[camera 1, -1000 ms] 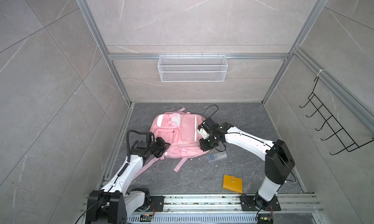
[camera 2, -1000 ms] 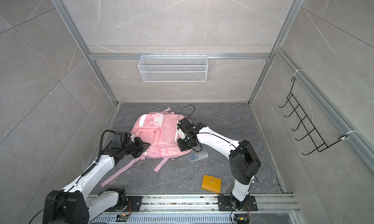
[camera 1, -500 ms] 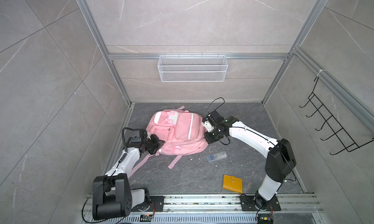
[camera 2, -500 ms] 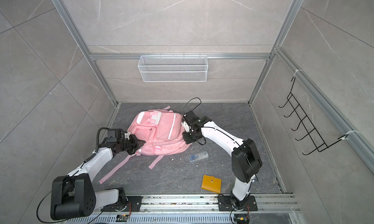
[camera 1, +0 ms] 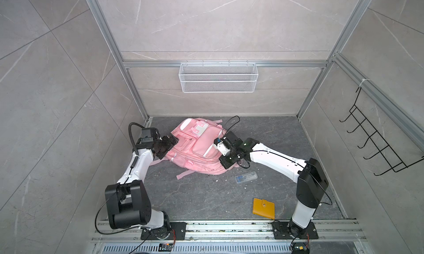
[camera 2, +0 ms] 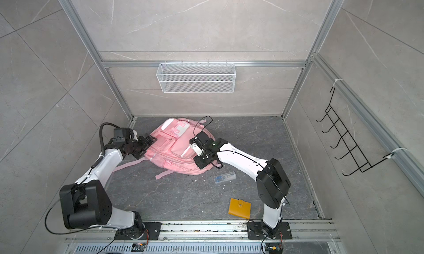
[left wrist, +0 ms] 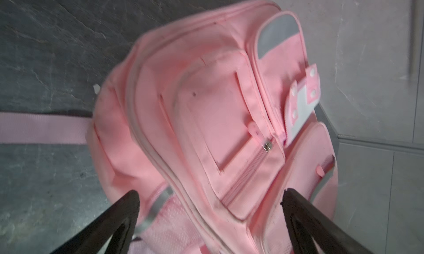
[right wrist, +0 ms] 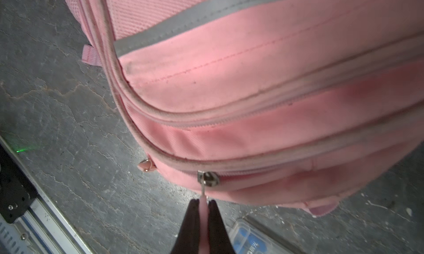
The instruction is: Pack the student bag
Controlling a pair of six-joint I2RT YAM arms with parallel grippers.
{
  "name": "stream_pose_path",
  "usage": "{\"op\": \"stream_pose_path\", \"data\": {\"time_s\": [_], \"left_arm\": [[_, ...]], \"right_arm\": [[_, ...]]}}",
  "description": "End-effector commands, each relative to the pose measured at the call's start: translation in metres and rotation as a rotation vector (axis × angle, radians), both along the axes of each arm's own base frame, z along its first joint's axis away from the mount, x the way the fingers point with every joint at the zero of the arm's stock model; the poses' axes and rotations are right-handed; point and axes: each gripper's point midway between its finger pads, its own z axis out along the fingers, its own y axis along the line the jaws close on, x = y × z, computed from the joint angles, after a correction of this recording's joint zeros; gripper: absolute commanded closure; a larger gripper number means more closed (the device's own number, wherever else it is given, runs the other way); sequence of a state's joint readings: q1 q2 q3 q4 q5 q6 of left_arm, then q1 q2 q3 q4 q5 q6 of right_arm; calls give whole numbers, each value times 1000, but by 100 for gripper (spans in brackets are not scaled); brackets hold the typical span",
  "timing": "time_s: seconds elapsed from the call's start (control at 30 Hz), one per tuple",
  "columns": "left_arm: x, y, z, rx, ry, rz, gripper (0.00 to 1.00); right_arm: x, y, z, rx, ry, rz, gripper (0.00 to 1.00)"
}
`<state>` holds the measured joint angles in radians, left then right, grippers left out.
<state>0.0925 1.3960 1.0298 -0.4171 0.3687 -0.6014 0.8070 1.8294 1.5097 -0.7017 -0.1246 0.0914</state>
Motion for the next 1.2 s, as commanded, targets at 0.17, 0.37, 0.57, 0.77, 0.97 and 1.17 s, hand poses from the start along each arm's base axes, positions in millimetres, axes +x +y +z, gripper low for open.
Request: {"op": "stream_pose_path", "data": {"time_s": [0.17, 0.37, 0.57, 0.77, 0.97, 1.17], "left_arm": [[-98, -81, -15, -164, 110, -89, 14], [-96, -94, -34, -270, 109, -58, 21], [-92, -94, -47, -265, 134, -45, 51], [-96, -85, -49, -236, 134, -10, 100], [-100, -68, -48, -190, 135, 11, 100], [-102, -43, -41, -146, 125, 40, 100]], "right_arm": [[-22, 78, 14, 186, 11, 124, 100], [-48, 104, 11, 227, 38, 216, 100], [-58, 111, 10, 243, 46, 230, 100], [-51, 97, 7, 206, 15, 159, 100], [-23, 44, -8, 61, -18, -8, 100], [25, -27, -5, 50, -32, -240, 100]]}}
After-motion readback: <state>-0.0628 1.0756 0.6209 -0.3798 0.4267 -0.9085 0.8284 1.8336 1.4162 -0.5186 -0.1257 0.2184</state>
